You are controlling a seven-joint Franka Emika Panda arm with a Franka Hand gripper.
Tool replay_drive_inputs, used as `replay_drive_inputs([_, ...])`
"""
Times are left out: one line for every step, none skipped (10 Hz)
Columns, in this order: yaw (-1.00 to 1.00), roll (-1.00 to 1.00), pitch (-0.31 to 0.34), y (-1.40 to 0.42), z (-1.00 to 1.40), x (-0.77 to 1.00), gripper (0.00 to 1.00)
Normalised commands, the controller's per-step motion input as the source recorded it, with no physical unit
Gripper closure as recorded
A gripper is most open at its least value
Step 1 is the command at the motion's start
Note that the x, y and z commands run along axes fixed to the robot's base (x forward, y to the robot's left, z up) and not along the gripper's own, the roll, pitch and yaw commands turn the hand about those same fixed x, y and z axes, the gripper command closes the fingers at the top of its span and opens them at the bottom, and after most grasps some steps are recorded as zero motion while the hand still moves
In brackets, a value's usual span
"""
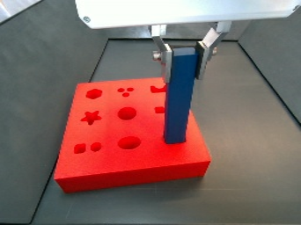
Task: Pick up the rectangle object. Move up. Move to above the board. Insert the rectangle object.
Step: Insert the rectangle object.
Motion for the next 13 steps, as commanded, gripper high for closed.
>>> replay_drive_inputs([0.05,0.17,0.026,-0.03,-0.01,0.07,1.0])
replay_drive_inputs([0.06,0.19,0.029,-0.05,0.0,0.06,1.0])
replay_drive_inputs([0.08,0.21,0.029,-0.06,-0.01,0.05,1.0])
replay_drive_inputs([0.09,0.23,0.027,-0.09,-0.01,0.05,1.0])
replay_drive_inputs([0.09,0.22,0.023,-0.11,-0.01,0.04,1.0])
replay_drive_inputs([0.09,0.21,0.01,-0.11,-0.03,0.02,1.0])
replay_drive_inputs([0.09,0.2,0.0,-0.13,-0.04,0.01,1.0])
replay_drive_inputs([0.08,0.15,0.0,-0.11,-0.08,0.01,1.0])
replay_drive_inputs([0.07,0.13,0.0,-0.11,-0.09,0.0,1.0])
replay_drive_inputs([0.06,0.12,-0.003,-0.12,-0.1,0.0,1.0])
replay_drive_inputs([0.06,0.12,-0.02,-0.12,-0.13,0.01,1.0])
replay_drive_inputs([0.09,0.16,-0.007,-0.1,-0.15,0.02,1.0])
replay_drive_inputs([0.1,0.23,0.0,0.0,-0.17,0.04,1.0])
